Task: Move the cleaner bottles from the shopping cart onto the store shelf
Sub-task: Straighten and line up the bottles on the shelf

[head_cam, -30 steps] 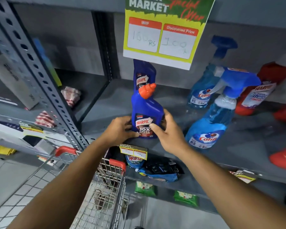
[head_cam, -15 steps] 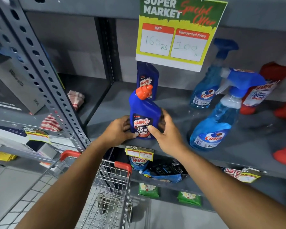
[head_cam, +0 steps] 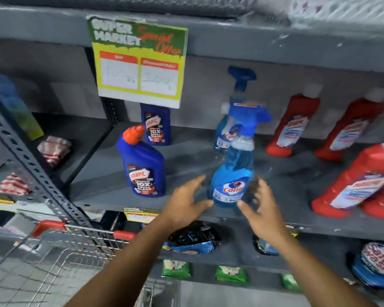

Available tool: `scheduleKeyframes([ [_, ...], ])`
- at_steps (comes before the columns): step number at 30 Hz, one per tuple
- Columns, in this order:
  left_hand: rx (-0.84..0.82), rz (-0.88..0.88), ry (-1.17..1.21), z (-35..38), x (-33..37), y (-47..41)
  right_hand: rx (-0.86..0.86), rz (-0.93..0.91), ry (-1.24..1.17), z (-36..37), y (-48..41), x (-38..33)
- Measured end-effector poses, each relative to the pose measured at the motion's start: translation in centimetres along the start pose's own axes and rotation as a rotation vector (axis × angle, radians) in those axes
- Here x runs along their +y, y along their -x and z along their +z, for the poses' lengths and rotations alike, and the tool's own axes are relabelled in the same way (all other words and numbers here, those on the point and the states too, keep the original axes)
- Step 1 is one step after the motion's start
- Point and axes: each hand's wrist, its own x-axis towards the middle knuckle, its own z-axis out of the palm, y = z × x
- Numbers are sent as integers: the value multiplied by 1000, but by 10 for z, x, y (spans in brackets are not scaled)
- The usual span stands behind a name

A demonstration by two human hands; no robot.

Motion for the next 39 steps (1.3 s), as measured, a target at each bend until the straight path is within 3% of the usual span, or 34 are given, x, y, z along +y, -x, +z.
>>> scheduleKeyframes([
  [2,-8,26,-16,14,7,-16,-101,7,32,1,-8,-2],
  [8,-60,31,112,19,10,-25,-44,-6,83,7,-6,-3],
  [22,-30,-32,127,35,30,-16,-68,-27,-42,-15,-3,-1],
  [23,42,-35,104,36,33,-11,-32,-27,-68,-22,-1,0],
  [26,497,-19,-51,51,43,19,154,-38,-224,-60,11,10],
  [27,559,14,-118,60,47,31,238,-35,-248,-78,19,16],
  [30,374,191,-207,105,64,45,535,-88,-150,-143,33,48],
  [32,178,310,-205,140,83,28,616,-45,-64,-183,28,74],
  [36,-110,125,35,209,132,-30,233,2,38,-219,2,99],
  [39,-176,98,171,239,150,-57,85,-42,62,-223,-5,100],
])
